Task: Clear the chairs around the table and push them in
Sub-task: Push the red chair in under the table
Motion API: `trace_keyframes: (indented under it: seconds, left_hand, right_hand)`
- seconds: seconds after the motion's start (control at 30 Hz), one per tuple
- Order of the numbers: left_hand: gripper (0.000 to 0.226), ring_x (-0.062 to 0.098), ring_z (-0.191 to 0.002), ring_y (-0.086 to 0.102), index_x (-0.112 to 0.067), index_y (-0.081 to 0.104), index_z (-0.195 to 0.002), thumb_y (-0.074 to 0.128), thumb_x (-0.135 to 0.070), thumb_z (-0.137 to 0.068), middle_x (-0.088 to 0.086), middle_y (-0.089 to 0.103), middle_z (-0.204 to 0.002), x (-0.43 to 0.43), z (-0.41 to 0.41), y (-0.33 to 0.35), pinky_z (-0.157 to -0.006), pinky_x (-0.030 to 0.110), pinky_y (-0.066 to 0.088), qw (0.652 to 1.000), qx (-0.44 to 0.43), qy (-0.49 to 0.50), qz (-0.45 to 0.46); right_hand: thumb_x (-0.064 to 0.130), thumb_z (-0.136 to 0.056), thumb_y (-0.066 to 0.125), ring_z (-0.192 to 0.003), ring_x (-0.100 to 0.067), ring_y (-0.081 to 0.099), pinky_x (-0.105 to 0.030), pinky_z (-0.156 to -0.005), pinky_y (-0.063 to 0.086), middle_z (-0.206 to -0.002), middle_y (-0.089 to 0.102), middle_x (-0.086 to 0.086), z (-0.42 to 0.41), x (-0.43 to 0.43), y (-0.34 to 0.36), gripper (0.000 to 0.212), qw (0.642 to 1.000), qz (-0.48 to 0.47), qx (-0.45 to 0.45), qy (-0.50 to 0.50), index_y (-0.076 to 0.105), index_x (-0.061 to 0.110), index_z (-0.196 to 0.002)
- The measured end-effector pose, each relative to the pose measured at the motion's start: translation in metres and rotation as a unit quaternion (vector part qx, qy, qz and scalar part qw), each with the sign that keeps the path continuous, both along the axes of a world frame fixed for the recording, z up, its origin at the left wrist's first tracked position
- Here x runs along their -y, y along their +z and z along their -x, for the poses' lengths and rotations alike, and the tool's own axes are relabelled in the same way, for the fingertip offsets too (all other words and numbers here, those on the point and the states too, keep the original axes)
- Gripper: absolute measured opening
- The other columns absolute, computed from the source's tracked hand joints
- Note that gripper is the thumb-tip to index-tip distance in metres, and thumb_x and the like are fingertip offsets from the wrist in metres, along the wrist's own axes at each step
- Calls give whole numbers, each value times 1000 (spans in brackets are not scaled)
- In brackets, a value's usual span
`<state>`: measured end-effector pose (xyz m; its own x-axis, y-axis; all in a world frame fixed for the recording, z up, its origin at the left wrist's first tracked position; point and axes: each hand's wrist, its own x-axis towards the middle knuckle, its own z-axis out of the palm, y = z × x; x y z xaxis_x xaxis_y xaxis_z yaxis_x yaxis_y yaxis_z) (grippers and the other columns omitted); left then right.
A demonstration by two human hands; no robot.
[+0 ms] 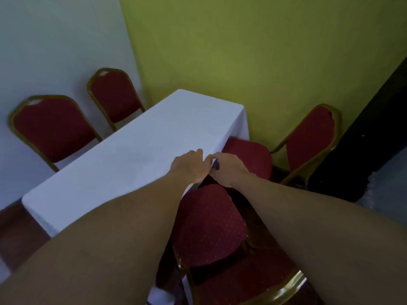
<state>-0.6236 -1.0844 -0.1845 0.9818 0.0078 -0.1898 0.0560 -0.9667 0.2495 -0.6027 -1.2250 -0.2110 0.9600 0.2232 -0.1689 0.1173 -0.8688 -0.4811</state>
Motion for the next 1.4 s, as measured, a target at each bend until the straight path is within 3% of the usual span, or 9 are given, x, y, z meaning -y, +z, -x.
trace_keyframes:
  seconds: [0.1,0.27,0.47,0.63,0.97,1.3,1.4]
  left_hand:
    - [64,33,-129,50,-13,40,-147,19,-55,-104,12,50,-146,25,-7,-6,-103,46,39,1000,2,-20,-6]
    - [62,34,-124,52,-12,44,-143,21,-54,-104,15,53,-140,61,-24,-1,-102,47,41,998,13,-64,-2]
    - [61,35,-127,51,-12,44,-144,20,-53,-105,15,52,-143,111,-43,-1,-102,46,40,992,18,-126,0]
    - [63,36,-125,53,-13,47,-141,20,-56,-103,15,53,-141,148,-60,-17,-104,49,41,989,15,-147,9]
    - [64,36,-124,53,-12,48,-140,21,-55,-103,18,55,-139,249,-114,-39,-102,49,42,991,-8,-133,23]
    - [63,37,-117,57,-11,53,-132,21,-56,-101,19,59,-131,371,-171,-57,-99,51,43,991,-23,-118,56]
    - [62,36,-116,57,-11,52,-133,21,-55,-102,18,59,-131,394,-184,-60,-99,51,44,991,-27,-117,54]
  right_hand:
    - [53,-80,59,-109,-22,63,-38,-84,55,-124,64,4,-7,28,-8,49,1000,-3,1,-10,61,32,-124]
    - [33,-92,62,-107,-24,62,-37,-88,53,-122,65,-2,3,69,11,35,998,-10,6,-58,62,21,-124]
    - [41,-92,63,-126,-27,55,-37,-97,47,-140,57,-4,1,117,14,54,994,10,7,-110,52,22,-141]
    - [42,-92,62,-121,-27,57,-35,-90,49,-136,59,-5,-10,155,11,50,990,6,-1,-140,54,25,-138]
    - [46,-92,60,-125,-27,56,-42,-102,49,-140,58,-5,-75,260,-9,56,991,-2,-18,-130,50,26,-143]
    - [39,-95,59,-102,-23,61,-37,-82,53,-119,64,-3,-127,378,-23,35,994,13,-34,-104,60,24,-127]
    - [37,-96,58,-98,-22,59,-36,-80,52,-119,63,-3,-138,402,-28,38,994,8,-40,-104,58,23,-131]
